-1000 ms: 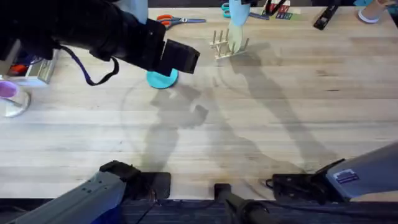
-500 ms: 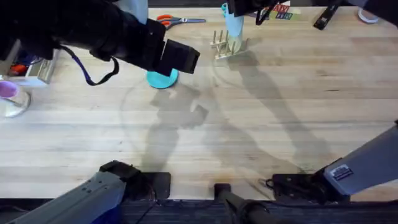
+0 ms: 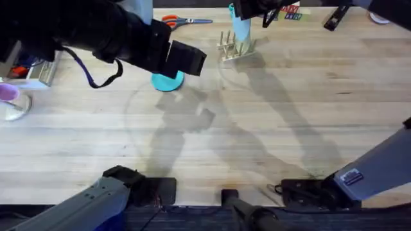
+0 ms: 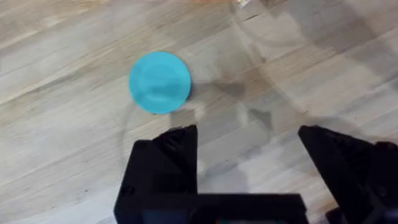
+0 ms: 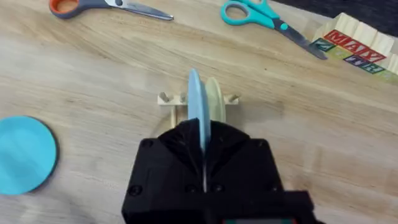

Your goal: Pick up the plates from the table one by one and place each into a slot on the dish rack.

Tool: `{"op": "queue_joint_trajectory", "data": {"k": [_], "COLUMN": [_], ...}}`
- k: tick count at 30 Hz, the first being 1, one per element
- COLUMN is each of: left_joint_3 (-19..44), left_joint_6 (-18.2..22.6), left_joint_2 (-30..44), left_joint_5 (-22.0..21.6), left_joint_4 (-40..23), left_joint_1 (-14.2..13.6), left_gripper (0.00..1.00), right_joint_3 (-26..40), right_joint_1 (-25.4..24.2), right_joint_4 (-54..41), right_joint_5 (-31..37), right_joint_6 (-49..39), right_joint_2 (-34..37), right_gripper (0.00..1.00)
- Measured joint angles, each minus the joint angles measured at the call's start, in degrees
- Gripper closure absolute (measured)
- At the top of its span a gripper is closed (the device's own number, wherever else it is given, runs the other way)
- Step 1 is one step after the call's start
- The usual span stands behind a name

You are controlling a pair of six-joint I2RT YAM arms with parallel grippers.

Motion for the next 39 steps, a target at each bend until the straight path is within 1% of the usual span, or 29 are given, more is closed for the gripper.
{"op": "queue_joint_trajectory", "data": {"k": [28, 39], "left_joint_3": [0.0, 0.0], "left_joint_6": [0.0, 0.0], "left_joint_2": [0.0, 0.0], "left_joint_5": [0.0, 0.0], "left_joint_4": [0.0, 0.0], "left_joint_1": [0.0, 0.0], "left_gripper": [0.007, 0.006], "right_joint_3": [0.0, 0.0], "right_joint_1": [0.0, 0.0], "right_joint_4": [-1.2, -1.2], "right_joint_5": [0.0, 0.0], "right_joint_6": [-0.2, -0.2], "right_joint_2": [0.0, 1.2], "right_gripper": [0.974, 0.974]}}
